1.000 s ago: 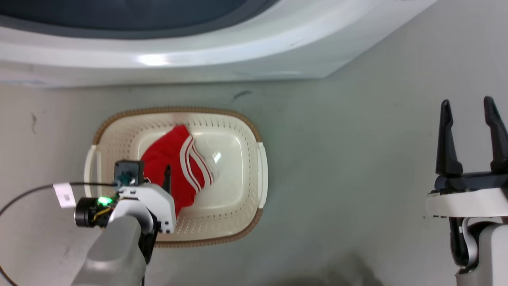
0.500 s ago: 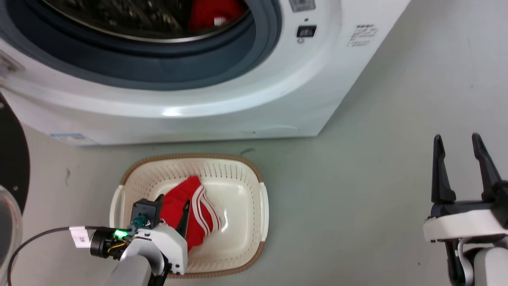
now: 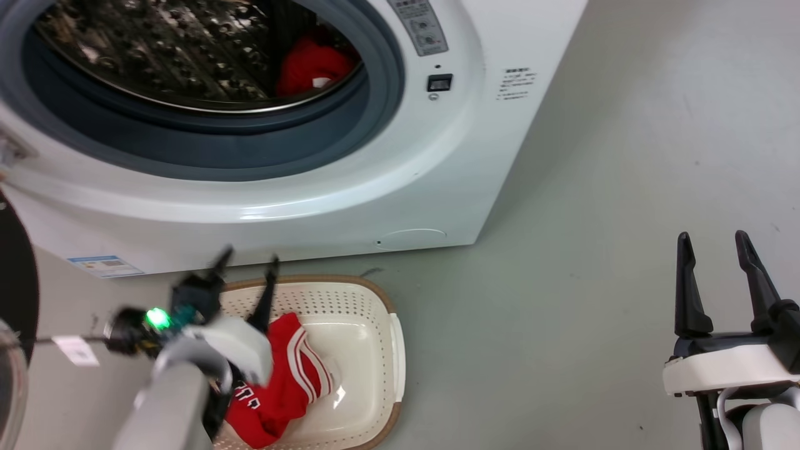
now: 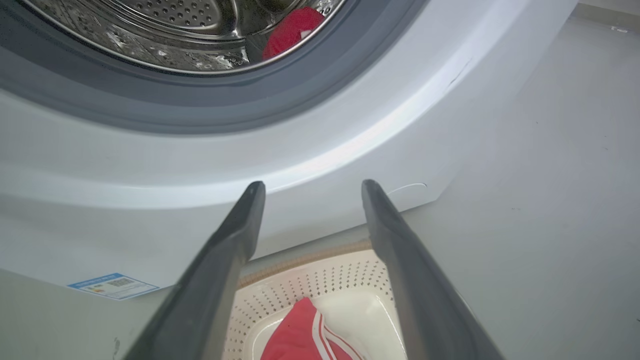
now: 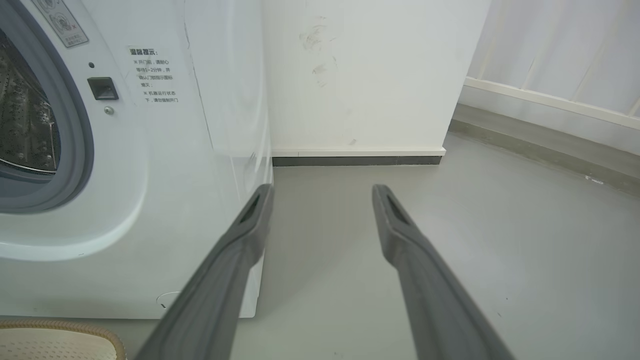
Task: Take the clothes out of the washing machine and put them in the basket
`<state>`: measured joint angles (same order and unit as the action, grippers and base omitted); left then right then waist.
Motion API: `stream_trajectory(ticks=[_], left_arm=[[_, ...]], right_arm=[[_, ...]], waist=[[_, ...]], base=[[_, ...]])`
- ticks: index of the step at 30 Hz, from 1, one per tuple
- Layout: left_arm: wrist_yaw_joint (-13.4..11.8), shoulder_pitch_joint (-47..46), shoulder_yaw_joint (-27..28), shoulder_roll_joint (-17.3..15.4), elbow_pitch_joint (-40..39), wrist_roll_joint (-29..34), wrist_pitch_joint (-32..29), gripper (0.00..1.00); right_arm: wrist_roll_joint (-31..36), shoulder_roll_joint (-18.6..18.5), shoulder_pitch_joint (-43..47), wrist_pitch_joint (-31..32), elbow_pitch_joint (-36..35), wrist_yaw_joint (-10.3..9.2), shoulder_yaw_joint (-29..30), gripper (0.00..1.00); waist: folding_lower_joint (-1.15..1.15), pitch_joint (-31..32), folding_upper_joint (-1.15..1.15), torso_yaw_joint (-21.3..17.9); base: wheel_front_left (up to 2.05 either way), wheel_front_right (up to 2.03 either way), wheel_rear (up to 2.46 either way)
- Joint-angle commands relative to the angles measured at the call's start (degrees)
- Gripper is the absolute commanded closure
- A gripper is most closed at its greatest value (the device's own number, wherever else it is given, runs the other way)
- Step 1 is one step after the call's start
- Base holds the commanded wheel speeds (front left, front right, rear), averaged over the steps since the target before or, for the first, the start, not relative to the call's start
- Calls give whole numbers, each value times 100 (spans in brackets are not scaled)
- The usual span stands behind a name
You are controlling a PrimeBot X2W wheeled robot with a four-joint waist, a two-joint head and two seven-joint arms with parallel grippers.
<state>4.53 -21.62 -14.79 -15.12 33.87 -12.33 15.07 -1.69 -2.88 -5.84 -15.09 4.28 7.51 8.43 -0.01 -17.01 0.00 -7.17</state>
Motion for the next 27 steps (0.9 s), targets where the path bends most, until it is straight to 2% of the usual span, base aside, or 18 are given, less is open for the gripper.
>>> stream_trajectory(ticks=[1, 5, 10, 18, 27], left_arm=[[15, -129, 37, -45, -44, -2, 15, 0], [101, -673, 125, -271, -134, -69, -44, 0], [222, -1657, 93, -674, -167, -162, -601, 0], [284, -3783, -23, -1166, 223, -673, -2291, 0], [291, -5822, -519, -1711, 1080, -1007, -3690, 0]], right_arm=[[-58, 0, 1, -12, -1, -4, -14, 0], [-130, 0, -83, -12, -28, -4, -43, 0], [-280, 1, -209, -12, -71, -4, -137, 0], [-694, 5, -493, -12, -107, -4, -251, 0], [-1217, 5, -743, -12, -141, -5, -711, 0]], waist=[[1, -59, 0, -74], [1, -277, 0, -273], [1, -703, 0, -564], [1, -1691, 0, -1032], [1, -2547, 0, -1699]], base=[[0, 0, 0], [0, 0, 0], [0, 0, 0], [0, 0, 0], [0, 0, 0]])
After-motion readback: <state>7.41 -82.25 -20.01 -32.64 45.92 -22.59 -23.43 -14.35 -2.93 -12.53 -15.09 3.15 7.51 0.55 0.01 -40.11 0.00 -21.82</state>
